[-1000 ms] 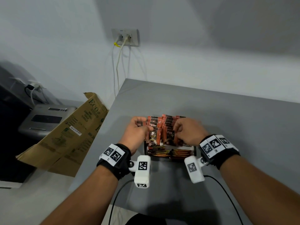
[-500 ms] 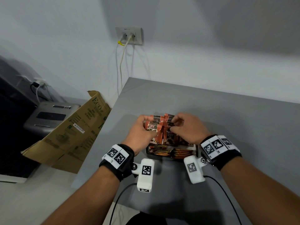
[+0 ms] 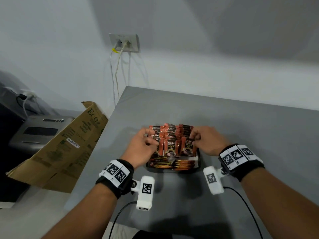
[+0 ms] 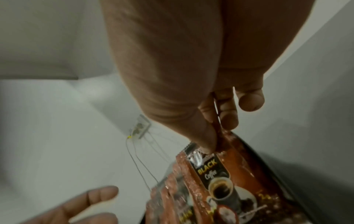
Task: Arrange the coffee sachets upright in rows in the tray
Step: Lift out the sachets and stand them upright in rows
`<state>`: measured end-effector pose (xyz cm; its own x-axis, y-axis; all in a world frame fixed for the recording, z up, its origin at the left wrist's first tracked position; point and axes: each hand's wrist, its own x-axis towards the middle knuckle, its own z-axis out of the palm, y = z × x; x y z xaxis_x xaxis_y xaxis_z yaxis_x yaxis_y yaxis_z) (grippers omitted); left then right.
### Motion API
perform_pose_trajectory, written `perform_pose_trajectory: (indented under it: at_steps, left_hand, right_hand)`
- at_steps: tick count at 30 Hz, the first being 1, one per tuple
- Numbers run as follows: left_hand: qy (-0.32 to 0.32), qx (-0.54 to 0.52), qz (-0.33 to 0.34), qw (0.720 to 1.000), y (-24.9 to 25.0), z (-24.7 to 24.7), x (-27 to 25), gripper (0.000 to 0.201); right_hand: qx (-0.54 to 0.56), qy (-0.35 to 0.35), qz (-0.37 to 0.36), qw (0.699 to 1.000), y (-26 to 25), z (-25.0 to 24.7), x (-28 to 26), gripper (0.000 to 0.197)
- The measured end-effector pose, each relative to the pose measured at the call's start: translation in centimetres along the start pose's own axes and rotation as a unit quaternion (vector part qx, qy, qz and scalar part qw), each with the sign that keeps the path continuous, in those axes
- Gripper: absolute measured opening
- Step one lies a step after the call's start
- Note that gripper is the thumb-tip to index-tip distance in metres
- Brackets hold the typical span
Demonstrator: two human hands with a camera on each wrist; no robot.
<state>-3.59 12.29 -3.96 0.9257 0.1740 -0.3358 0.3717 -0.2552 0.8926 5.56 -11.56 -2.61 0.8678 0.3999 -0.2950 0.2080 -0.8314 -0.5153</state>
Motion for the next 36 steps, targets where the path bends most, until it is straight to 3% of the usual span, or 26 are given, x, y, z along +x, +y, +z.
perform_pose_trajectory:
  at_steps: [4,9,13,17,20,25,31,36]
  left_hand:
    - [-0.02,0.016,0.002,1.0,-0.1,0.0,-0.5,0.047]
    - [-0.072,0.085,0.001,0.994,0.0,-0.3,-1.2,0.07]
    - [-0.095,0.115,0.006,0.989,-0.4,-0.3,-1.2,0.071]
    - [-0.088,0.12,0.01,0.989,-0.4,-0.4,-1.0,0.062]
    - [-0.073,0.114,0.02,0.991,-0.6,-0.4,-0.9,0.057]
    - [-0.043,0.102,0.035,0.993,-1.2,-0.4,-1.1,0.05]
    - [-0.005,0.085,0.064,0.994,-2.6,-0.3,-1.8,0.048]
    - [0.044,0.115,0.088,0.989,-4.2,0.0,-2.0,0.061]
  right_hand:
    - [-0.031,0.011,0.006,0.999,0.5,1.5,0.3,0.018]
    - [-0.019,0.044,0.007,0.999,0.9,2.3,0.1,0.017]
    - [0.0,0.101,-0.034,0.994,0.1,2.1,-1.1,0.018]
    - [0.032,0.02,-0.102,0.994,-2.2,2.8,-2.6,0.011]
    - [0.034,-0.028,-0.143,0.989,-4.0,4.0,-2.8,0.019]
    - [-0.012,-0.073,-0.155,0.985,-6.0,5.1,-1.5,0.027]
    - [-0.092,-0.092,-0.167,0.977,-7.0,5.8,-0.8,0.032]
    - [-0.09,-0.069,-0.16,0.981,-7.1,6.1,-0.8,0.021]
